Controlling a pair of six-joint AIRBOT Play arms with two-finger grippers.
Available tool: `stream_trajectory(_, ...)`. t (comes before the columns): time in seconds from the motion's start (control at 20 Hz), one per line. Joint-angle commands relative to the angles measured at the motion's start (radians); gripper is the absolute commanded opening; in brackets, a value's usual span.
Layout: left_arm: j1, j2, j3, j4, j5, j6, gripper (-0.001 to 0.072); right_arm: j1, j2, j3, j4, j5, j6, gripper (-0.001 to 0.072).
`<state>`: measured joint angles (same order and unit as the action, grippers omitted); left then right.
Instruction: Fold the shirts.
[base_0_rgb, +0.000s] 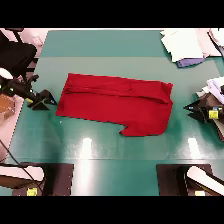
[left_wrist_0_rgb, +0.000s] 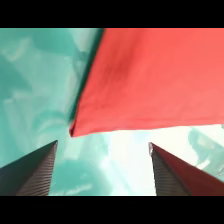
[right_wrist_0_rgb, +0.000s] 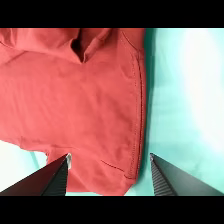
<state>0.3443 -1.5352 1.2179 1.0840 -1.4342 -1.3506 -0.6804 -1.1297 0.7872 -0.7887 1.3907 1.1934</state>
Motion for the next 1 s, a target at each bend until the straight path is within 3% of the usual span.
stream_trajectory(0.0,0.023,0.066,-0.201,-0.127,0.143,0.105,0.0638,-0.032,0.043,-0.034,0.011,0.010,-0.018,0.0550)
stream_trajectory(0.25,0.026,0.069,-0.340,-0.234,0.345,0.188,0.0637,-0.031,0.043,-0.034,0.011,0.058,-0.027,0.0549)
stream_trajectory(0.35,0.016,0.069,-0.340,-0.256,0.361,0.190,0.0635,-0.027,0.043,-0.034,0.012,0.057,-0.027,0.0548)
stream_trajectory(0.4,0.017,0.069,-0.340,-0.271,0.355,0.189,0.0495,-0.021,0.043,-0.034,0.010,0.056,-0.026,0.0546)
stream_trajectory(0.45,0.017,0.069,-0.340,-0.301,0.349,0.195,0.0246,-0.015,0.043,-0.034,0.006,0.056,-0.026,0.0532)
stream_trajectory(0.5,0.017,0.069,-0.340,-0.336,0.341,0.209,0.0091,-0.014,0.043,-0.034,0.000,0.058,-0.025,0.0497)
stream_trajectory(0.55,0.017,0.070,-0.340,-0.365,0.330,0.219,0.0024,-0.014,0.042,-0.034,-0.002,0.066,-0.023,0.0497)
stream_trajectory(0.7,0.017,0.088,-0.340,-0.380,0.293,0.223,0.0023,-0.012,0.043,-0.049,-0.076,0.084,0.029,0.0507)
stream_trajectory(0.95,0.017,0.180,-0.340,-0.365,0.280,0.225,0.0023,0.051,0.043,-0.250,-0.042,0.057,0.033,0.0508)
